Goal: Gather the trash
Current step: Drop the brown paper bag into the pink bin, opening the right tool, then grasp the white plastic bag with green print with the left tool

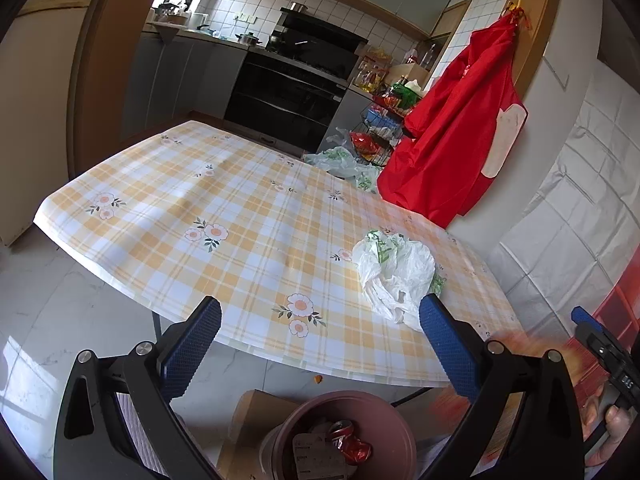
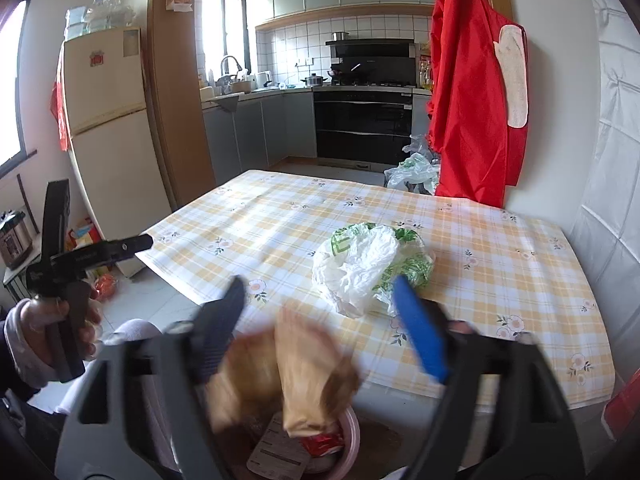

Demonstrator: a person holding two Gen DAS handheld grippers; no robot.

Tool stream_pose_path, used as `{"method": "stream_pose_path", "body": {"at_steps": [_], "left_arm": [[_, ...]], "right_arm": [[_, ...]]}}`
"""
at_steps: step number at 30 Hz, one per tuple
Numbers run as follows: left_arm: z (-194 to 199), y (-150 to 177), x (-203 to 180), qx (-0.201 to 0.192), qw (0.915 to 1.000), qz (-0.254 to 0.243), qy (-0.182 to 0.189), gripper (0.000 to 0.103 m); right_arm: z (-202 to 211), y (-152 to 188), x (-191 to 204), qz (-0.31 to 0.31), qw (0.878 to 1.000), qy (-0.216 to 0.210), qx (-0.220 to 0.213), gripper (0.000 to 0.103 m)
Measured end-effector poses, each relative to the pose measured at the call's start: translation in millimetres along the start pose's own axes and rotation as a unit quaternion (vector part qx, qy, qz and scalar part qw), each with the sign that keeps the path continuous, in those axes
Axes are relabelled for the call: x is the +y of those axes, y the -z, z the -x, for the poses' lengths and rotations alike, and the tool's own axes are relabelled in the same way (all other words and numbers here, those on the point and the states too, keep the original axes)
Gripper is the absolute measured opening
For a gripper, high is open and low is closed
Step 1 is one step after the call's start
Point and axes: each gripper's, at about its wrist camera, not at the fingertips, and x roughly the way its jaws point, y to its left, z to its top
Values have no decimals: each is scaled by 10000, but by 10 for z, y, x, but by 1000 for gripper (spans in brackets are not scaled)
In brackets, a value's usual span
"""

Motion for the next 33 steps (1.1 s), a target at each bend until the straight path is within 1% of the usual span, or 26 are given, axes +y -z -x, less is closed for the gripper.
{"method": "stream_pose_path", "body": {"at_steps": [1,2,5,9,14,22,25,28,33], "left_arm": [[-3,8,2,11,10000,1,-2,97],[-8,18,3,20,10000,-1,-3,97],[-28,36,-2,49,10000,-17,-16,97],[-57,58,9,98,9999,-6,-39,97],[-149,102,-2,225,9997,-40,-67,97],[-355,150,-93,490,9985,-202,-93,97],[-475,154,-203,583,9976,-379,-42,97],[-667,160,-322,734,9964,-429,25,97],[-1169,101,-650,999,9936,-427,294,97]], "right_arm": [[11,-5,5,1,10000,24,-48,85],[16,-9,3,-3,10000,68,-68,92],[13,-12,-43,-90,9994,316,-104,97],[-45,18,-172,-294,9978,589,0,97],[-138,108,-338,-530,9952,819,115,97],[-335,261,-562,-777,9912,1028,315,97],[-416,328,-662,-873,9893,1113,363,97],[-484,405,-792,-1043,9871,1136,420,97],[-613,556,-1053,-1365,9824,1171,509,97]]}}
